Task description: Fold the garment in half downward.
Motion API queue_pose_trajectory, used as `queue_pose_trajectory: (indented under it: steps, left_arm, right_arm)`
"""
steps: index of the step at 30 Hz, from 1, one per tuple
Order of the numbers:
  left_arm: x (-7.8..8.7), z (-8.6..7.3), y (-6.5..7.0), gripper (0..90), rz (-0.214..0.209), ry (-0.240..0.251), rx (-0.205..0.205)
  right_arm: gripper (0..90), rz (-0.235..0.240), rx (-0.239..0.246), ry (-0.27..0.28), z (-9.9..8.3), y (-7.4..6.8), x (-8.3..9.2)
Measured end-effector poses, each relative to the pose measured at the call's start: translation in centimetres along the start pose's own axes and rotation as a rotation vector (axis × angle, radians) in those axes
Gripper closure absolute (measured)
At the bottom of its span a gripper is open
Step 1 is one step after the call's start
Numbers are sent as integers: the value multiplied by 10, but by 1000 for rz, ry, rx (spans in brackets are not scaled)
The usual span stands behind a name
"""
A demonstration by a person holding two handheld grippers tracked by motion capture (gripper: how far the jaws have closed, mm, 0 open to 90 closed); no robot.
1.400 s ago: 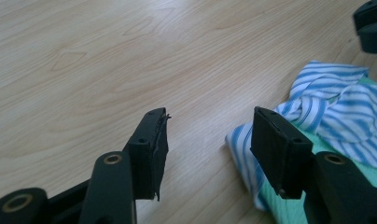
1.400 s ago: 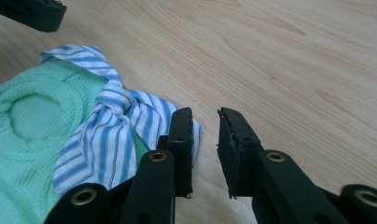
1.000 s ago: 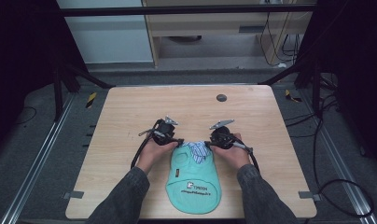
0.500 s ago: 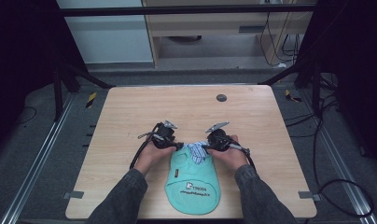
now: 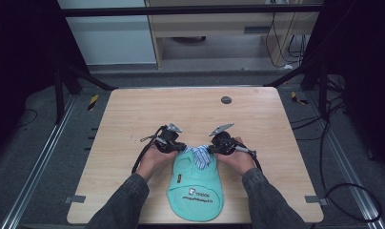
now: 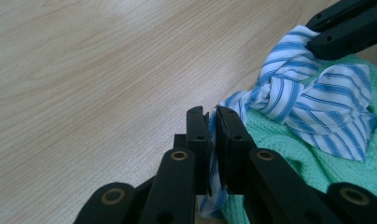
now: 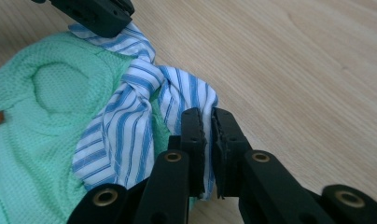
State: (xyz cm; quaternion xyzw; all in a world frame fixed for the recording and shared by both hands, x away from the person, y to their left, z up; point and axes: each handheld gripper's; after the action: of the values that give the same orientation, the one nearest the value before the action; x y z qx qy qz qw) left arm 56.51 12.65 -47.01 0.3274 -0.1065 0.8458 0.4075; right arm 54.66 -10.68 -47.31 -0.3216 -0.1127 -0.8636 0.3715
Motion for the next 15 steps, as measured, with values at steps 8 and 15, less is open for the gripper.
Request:
queue_pose_trajectory:
  steps: [8,15]
  left_arm:
    - [18,15,7,849,-4,30,-52]
    - [32,29,13,851,-8,47,-100]
  right_arm:
    - [840,19,53,29,11,-5,21]
    - [841,11,104,36,24,-7,38]
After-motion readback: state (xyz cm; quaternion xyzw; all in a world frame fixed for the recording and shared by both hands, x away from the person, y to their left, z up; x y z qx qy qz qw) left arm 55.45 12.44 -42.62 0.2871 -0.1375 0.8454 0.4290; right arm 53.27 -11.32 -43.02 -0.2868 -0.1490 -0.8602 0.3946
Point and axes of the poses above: each handheld gripper's, and its own axes: x roughly backward along the jaws, z roughly out of its top, y roughly to its right, and after that the axes turned 10 degrees about y, right-handed
